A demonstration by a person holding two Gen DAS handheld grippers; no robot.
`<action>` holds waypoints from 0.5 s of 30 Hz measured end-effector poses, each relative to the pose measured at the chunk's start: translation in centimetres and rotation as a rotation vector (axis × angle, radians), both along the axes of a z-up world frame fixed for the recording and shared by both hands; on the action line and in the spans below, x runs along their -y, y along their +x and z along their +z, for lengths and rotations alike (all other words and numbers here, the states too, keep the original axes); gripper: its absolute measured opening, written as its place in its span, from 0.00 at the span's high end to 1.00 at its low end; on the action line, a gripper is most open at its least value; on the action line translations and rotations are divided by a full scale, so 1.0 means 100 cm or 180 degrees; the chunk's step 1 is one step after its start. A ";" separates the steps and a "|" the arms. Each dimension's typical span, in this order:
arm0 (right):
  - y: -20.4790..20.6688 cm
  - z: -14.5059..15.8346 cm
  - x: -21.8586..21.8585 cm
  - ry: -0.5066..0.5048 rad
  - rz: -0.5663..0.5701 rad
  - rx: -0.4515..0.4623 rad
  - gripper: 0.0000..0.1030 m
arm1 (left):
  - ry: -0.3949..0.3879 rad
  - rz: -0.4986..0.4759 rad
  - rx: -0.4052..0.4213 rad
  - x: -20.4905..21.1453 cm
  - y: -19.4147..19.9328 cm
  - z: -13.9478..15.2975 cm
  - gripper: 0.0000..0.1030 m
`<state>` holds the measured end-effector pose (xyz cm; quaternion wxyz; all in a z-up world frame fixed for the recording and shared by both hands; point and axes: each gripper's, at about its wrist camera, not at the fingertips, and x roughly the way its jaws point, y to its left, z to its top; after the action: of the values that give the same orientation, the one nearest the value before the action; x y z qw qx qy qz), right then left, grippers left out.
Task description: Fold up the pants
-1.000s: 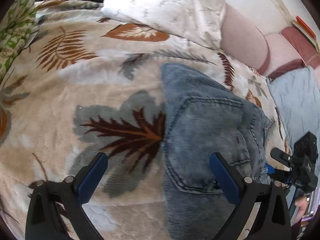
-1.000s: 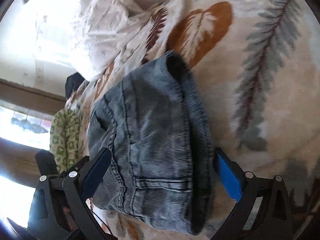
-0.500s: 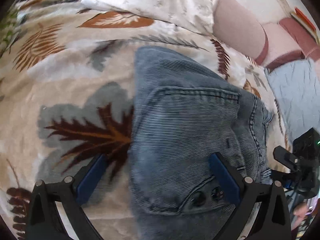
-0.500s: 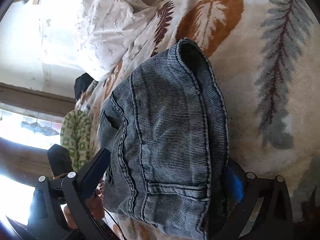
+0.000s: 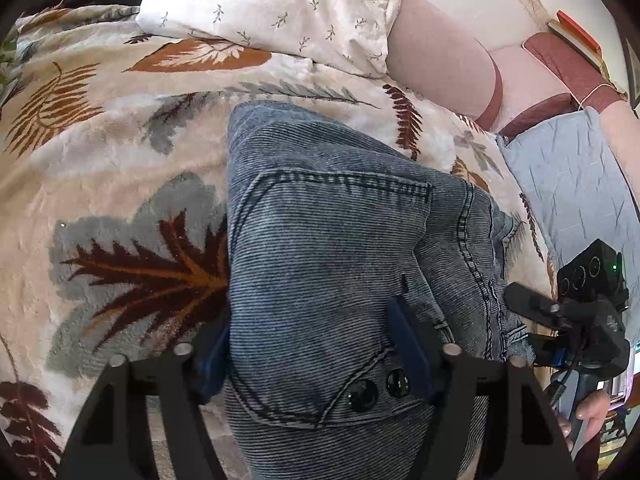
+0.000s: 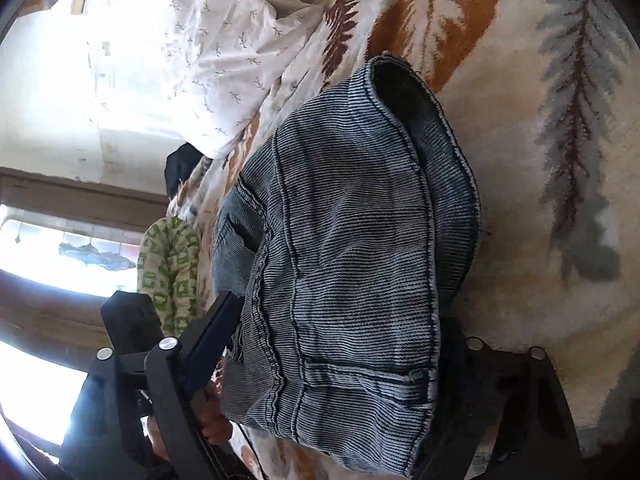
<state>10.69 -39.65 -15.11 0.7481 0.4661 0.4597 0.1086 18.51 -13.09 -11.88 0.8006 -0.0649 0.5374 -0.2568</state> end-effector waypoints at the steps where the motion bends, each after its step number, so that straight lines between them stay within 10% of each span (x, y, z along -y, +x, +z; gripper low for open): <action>1: 0.000 0.000 -0.001 -0.0028 0.0004 -0.0010 0.31 | -0.0029 -0.0005 -0.0002 -0.001 0.000 0.001 0.42; 15: -0.002 0.013 -0.008 -0.0349 0.0058 0.0062 0.69 | -0.0076 0.0075 0.0075 -0.006 -0.007 0.019 0.62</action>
<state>10.47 -38.89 -13.76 0.7760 0.4192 0.4618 0.0946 17.84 -12.46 -9.97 0.8091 -0.0777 0.5240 -0.2544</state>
